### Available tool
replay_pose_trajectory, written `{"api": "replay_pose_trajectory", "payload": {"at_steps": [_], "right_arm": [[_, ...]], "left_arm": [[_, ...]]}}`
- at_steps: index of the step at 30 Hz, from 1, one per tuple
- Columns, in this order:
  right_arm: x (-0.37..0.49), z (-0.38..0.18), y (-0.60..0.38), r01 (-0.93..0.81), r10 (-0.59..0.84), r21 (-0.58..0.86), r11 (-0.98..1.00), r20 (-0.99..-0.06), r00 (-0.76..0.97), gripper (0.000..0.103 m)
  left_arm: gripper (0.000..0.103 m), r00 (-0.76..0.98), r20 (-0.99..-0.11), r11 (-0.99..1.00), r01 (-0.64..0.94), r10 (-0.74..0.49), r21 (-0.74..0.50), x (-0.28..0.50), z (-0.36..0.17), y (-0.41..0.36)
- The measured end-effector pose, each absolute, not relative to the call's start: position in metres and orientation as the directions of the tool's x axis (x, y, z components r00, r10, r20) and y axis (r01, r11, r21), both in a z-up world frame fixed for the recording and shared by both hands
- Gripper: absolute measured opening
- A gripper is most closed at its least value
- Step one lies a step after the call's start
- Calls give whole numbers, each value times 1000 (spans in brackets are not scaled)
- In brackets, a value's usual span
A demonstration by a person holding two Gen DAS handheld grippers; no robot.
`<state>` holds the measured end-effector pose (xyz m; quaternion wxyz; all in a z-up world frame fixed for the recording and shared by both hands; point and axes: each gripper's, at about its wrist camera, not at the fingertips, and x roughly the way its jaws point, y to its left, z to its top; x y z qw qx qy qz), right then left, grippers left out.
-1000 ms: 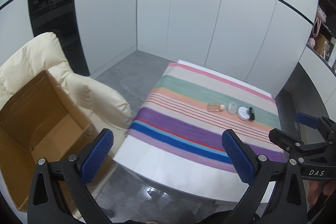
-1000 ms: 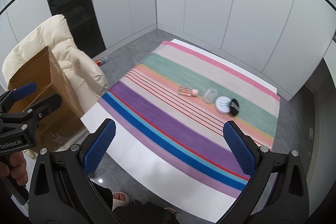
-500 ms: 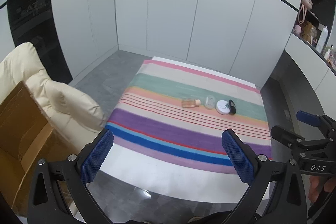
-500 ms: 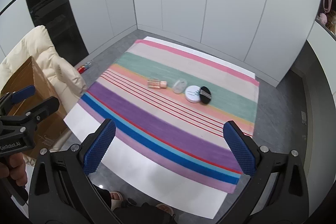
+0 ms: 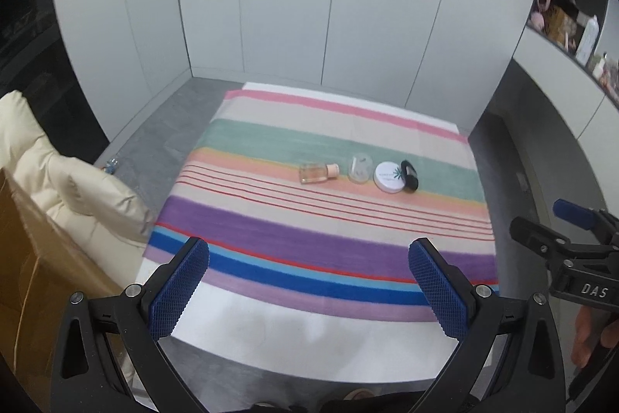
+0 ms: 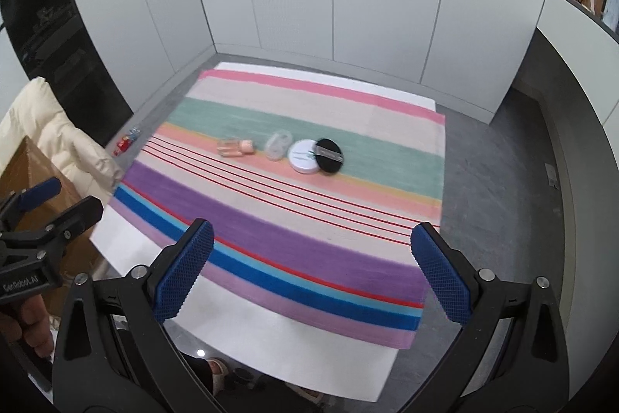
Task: Organize objects
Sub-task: 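Grasp the glass bottle with the left tool while the right tool grasps the black puff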
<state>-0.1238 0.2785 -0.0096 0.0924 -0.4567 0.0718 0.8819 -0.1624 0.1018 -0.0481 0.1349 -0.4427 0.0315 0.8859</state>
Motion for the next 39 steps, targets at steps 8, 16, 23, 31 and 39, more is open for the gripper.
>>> {"api": "replay_pose_trajectory", "payload": {"at_steps": [8,16,23,31,39], "right_arm": [[-144,-42,310,-260,103,44,-965,-846,-523,98],[-186,-90,322,-260,79,55,-964,-874,-479,90],[-231,-130,326,-254,62,65,-965,-885,-461,87],[-275,-156,327,-248,50,76,-966,-882,-468,81],[-300,-180,325,-240,24,98,-966,-887,-461,66]], "left_arm": [[103,-528,-827,-949,-314,192,-20,-195,-85,143],[103,-501,-850,-951,-310,163,1,-236,-119,160],[103,-468,-872,-953,-303,146,3,-272,-158,167],[103,-445,-886,-958,-285,128,5,-305,-193,176],[102,-446,-890,-971,-240,94,18,-332,-213,182]]}}
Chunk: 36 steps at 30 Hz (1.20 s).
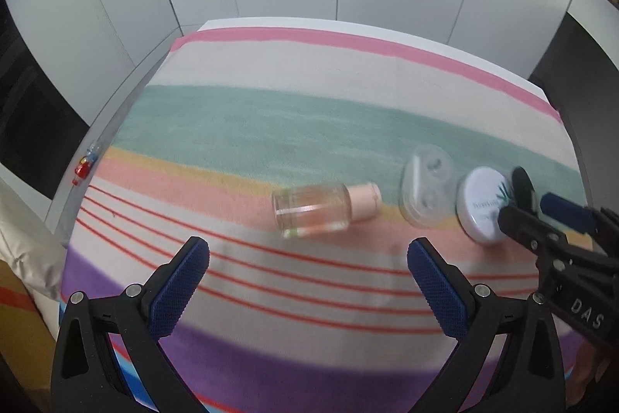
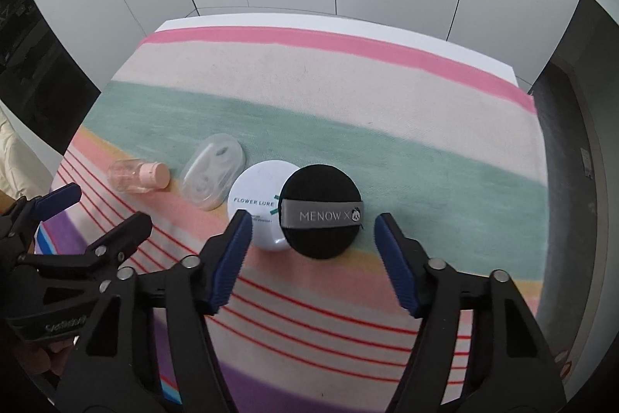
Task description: Organize objects
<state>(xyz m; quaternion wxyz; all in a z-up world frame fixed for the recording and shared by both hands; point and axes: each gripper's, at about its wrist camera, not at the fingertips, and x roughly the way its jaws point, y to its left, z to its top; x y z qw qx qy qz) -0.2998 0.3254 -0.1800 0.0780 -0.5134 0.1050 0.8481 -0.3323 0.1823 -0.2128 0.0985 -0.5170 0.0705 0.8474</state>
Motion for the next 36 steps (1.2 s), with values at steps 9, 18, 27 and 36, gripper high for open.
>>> {"api": "replay_pose_trajectory", "payload": {"at_steps": [9,18,27,36], "right_arm": [[-309,-184,333,-241,10,123,-963,-874,-486,31],[-304,-175,338,-242,31,100,-965,-874,-484,17],[-287,-159,340,-253,31,106,-962,-876,-482,14],[-263,-128,333,-262,25,122,-957,-869,-494,14]], "left_arm": [[93,-445,-893,-979,-202,68,26,-350,-223,191],[64,-429,-898,-976,-216,99,-4,-348,-227,195],[64,-439,-891,-972,-236,112,-6,-327,-202,193],[64,-473,-870,-969,-246,137,-19,-299,-158,182]]}}
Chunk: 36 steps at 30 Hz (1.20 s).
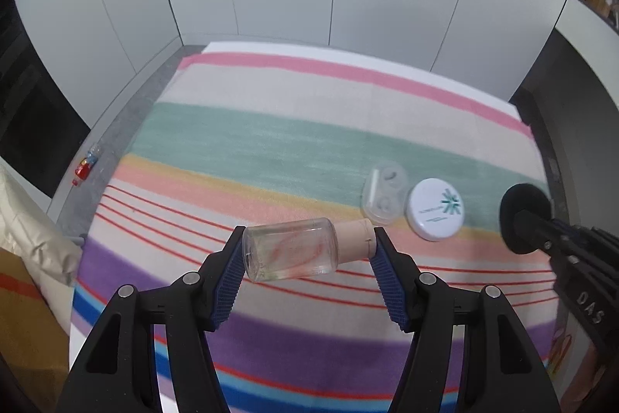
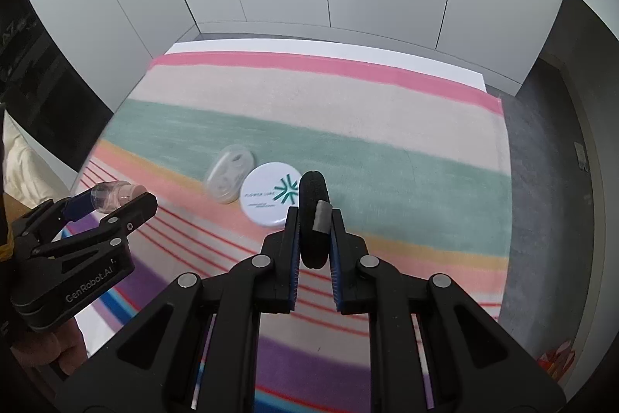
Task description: Organize objects
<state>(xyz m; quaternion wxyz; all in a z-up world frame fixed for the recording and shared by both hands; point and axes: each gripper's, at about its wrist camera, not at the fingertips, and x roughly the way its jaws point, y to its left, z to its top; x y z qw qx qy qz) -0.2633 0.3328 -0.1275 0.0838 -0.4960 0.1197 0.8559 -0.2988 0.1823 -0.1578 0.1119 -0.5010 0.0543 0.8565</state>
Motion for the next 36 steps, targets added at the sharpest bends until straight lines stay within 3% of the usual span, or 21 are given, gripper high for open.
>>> {"api": "replay_pose_trajectory", "payload": {"at_steps": [19,36], "right_arm": [[-187,-44,291,-230,18,119,-966,-855,-518,14],[-100,-3,265,-202,29,91,-975,-850,-525,14]], "left_arm": [[64,-525,-826,-956,-288,205,-53,-207,-64,169],[64,-557,-798,-948,-312,233,-59,-123,-32,138]]}}
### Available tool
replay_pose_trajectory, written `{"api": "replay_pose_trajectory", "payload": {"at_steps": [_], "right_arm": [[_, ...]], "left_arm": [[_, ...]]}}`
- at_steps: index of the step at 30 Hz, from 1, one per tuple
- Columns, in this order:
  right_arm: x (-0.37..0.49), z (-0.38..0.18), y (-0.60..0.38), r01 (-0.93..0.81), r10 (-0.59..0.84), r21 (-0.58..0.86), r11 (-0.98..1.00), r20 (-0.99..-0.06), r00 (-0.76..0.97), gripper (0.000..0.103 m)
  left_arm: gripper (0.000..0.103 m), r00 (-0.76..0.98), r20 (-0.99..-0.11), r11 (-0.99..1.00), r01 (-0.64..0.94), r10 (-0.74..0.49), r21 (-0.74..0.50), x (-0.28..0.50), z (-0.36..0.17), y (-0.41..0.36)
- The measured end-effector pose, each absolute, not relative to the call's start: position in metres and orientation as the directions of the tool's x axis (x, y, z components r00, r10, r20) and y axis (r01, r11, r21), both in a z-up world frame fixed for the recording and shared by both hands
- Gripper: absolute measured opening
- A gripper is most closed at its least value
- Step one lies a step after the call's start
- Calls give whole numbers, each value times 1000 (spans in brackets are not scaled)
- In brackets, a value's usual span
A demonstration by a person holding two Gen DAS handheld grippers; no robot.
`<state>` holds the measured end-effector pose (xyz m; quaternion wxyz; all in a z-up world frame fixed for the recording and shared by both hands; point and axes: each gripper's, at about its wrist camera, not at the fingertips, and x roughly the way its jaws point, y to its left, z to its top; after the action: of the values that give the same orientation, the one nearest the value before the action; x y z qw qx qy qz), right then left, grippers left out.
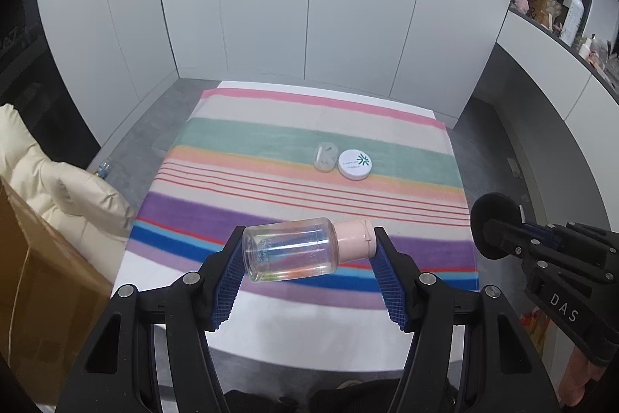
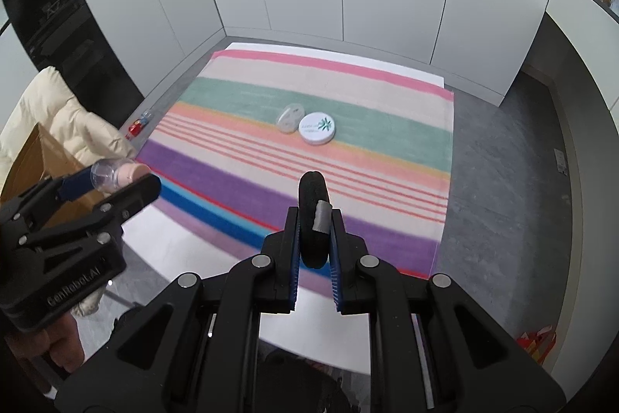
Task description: Organize objects
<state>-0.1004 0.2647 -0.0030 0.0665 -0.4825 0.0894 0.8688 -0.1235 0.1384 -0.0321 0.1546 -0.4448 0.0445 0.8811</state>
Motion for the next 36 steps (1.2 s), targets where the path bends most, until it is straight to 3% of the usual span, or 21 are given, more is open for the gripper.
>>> {"api": "replay_pose_trajectory", "payload": {"at_steps": [5,16,36], "right_arm": [[-87,0,258,-176,16,89,-980,-854,-520,14],[-84,19,236,-120,3,77,-990,-831,-557,14],[-127,20,171,-37,-23,54,-998,-817,-576,14]], "left_arm": [[64,-549,-795,-949,-300,258,-100,-116,-30,122],[64,-591,-770,-952,-300,239,-65,-109,-27,102],[64,-641,-739,-972,-223,205,-76,-111,-24,39]]}}
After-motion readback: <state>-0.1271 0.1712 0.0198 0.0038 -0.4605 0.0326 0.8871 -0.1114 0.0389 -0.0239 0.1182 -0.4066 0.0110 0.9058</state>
